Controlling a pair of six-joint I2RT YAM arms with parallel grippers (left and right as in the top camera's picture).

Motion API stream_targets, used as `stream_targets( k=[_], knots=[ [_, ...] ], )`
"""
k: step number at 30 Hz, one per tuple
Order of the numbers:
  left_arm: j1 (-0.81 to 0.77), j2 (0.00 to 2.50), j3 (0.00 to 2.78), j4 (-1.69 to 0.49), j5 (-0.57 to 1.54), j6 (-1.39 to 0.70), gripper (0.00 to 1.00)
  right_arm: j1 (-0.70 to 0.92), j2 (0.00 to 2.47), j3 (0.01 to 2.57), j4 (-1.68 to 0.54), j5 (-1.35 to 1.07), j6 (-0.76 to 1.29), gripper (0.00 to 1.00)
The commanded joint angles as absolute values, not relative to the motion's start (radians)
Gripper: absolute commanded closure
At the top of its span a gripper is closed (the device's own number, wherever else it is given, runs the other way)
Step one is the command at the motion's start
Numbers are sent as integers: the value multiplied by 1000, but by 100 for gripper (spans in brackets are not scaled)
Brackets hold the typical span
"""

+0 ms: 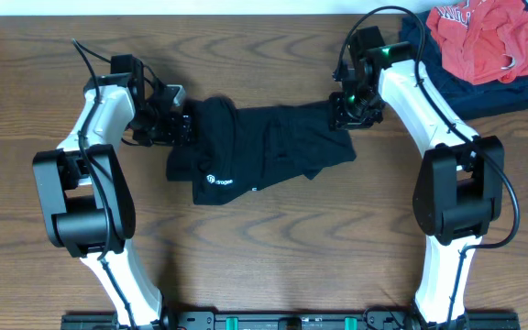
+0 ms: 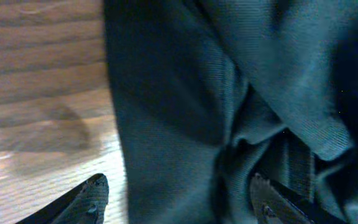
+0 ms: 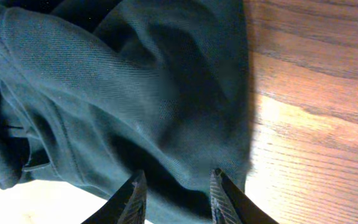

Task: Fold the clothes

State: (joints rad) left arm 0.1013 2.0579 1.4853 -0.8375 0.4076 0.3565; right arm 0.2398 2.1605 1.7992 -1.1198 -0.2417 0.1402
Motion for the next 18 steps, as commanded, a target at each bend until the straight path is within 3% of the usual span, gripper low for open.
stream_targets(
  k=[1, 18],
  knots=[
    [100, 2081, 1488, -837, 368, 369, 25, 234, 2137, 1809, -1117, -235, 122, 67],
    [64, 2099, 1467, -797, 241, 316, 28, 234, 2137, 1809, -1118, -231, 122, 66]
  ],
)
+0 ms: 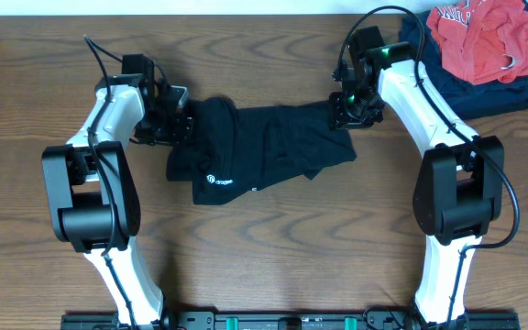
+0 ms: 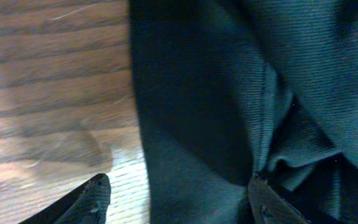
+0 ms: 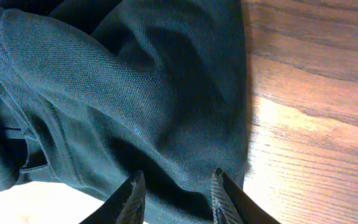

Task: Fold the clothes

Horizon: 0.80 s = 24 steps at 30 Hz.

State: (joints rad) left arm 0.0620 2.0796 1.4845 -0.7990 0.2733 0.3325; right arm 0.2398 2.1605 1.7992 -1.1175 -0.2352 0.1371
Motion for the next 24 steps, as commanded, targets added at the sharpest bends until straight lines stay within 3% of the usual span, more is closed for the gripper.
stream_targets(
  k=[1, 10, 14, 18, 21, 24],
  knots=[
    [64, 2099, 1455, -789, 241, 316, 28, 234, 2137, 1809, -1118, -231, 122, 66],
    [60, 2099, 1398, -756, 253, 305, 39, 234, 2137, 1809, -1118, -232, 122, 66],
    [59, 2099, 1391, -754, 304, 305, 59, 234, 2137, 1809, -1118, -232, 122, 66],
    [51, 2099, 1339, -714, 336, 293, 64, 234, 2137, 1809, -1118, -232, 122, 66],
    [39, 2099, 1291, -677, 336, 289, 75, 233, 2137, 1809, -1117, -232, 122, 66],
    [44, 2098, 1280, -661, 335, 248, 92, 233, 2137, 1809, -1117, -232, 122, 66]
  ],
)
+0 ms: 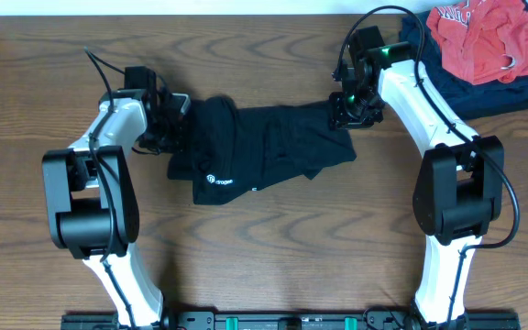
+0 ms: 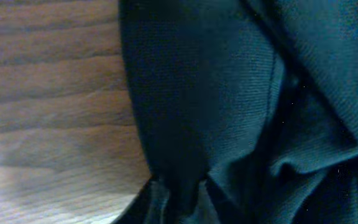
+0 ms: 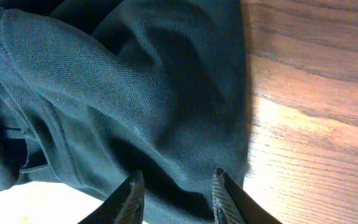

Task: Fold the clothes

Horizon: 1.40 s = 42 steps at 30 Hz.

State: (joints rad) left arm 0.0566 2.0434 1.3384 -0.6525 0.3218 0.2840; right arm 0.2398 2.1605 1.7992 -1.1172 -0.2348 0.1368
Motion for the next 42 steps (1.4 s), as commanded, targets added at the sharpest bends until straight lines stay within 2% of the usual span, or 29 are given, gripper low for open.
stream_targets(
  k=[1, 10, 20, 31, 38, 42],
  knots=[
    [49, 2096, 1283, -659, 336, 235, 94, 233, 2137, 1809, -1114, -232, 122, 66],
    [125, 1964, 1301, -706, 335, 162, 94, 261, 2138, 1809, -1068, -280, 122, 69],
    [201, 1841, 1301, -808, 335, 159, 94, 321, 2141, 1790, -968, -296, 127, 99],
    [201, 1805, 1314, -823, 336, 151, 94, 395, 2236, 1771, -920, -292, 146, 99],
    [188, 1656, 1335, -825, 353, 117, 94, 388, 2322, 1771, -920, -292, 160, 99],
    [129, 1565, 1335, -801, 390, 107, 94, 387, 2360, 1771, -925, -292, 160, 99]
  ],
)
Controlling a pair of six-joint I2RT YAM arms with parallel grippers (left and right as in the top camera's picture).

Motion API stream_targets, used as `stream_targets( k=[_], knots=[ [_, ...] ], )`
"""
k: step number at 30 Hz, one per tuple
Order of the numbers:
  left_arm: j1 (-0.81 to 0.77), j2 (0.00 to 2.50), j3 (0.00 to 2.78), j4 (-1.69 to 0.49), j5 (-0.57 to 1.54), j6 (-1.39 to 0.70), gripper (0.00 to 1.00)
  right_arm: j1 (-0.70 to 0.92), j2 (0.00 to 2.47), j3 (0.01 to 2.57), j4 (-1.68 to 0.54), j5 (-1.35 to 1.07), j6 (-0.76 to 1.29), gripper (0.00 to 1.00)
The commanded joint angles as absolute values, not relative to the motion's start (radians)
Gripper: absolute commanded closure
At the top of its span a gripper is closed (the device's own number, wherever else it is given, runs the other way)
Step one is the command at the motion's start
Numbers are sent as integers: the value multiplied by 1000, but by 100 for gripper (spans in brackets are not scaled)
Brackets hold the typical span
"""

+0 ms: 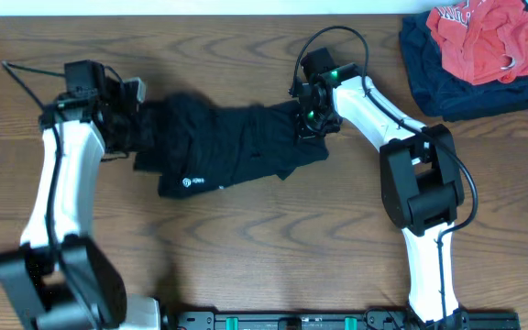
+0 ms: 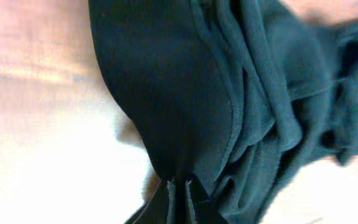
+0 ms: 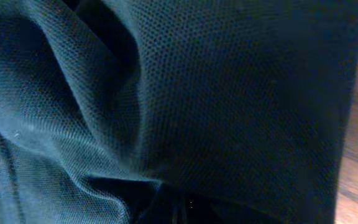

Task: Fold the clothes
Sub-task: 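Fold the left end of the shirt rightward toward the right gripper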

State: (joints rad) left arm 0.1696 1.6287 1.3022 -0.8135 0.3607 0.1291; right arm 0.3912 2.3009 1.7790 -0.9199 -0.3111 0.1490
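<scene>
A crumpled black garment point(image 1: 232, 142) with a small white logo point(image 1: 191, 182) lies stretched sideways across the wooden table. At its left end my left gripper point(image 1: 128, 128) is shut on a pinch of the cloth; the left wrist view shows the fingertips point(image 2: 179, 186) closed on a bunched fold of the garment point(image 2: 166, 93). My right gripper point(image 1: 308, 121) holds the right end. In the right wrist view, dark mesh fabric point(image 3: 197, 93) fills almost the whole frame and the right gripper point(image 3: 179, 214) is closed on it at the bottom edge.
A heap of red and navy clothes point(image 1: 484, 46) sits at the back right corner. Bare wood table point(image 1: 264, 257) stretches in front of the garment. The table's far edge runs along the top of the overhead view.
My right gripper, open at the garment's right edge before, is now shut on the cloth. Both grippers and the whole garment now sit further left on the table.
Both grippers first stood open at the two ends of the black garment and stayed so at the second moment. Then the left one was shut on the left end while the right was still open. Now both hold the cloth, and it has shifted left.
</scene>
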Motion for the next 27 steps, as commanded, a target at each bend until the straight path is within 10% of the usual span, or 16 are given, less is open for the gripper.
stream_targets(
  k=[1, 27],
  knots=[
    [108, 1554, 1335, -794, 389, 98, 94, 387, 2371, 1771, -926, -293, 160, 99],
    [-447, 1782, 1335, -399, 275, -92, 94, 294, 2222, 1925, -961, -479, 160, 99]
  ],
)
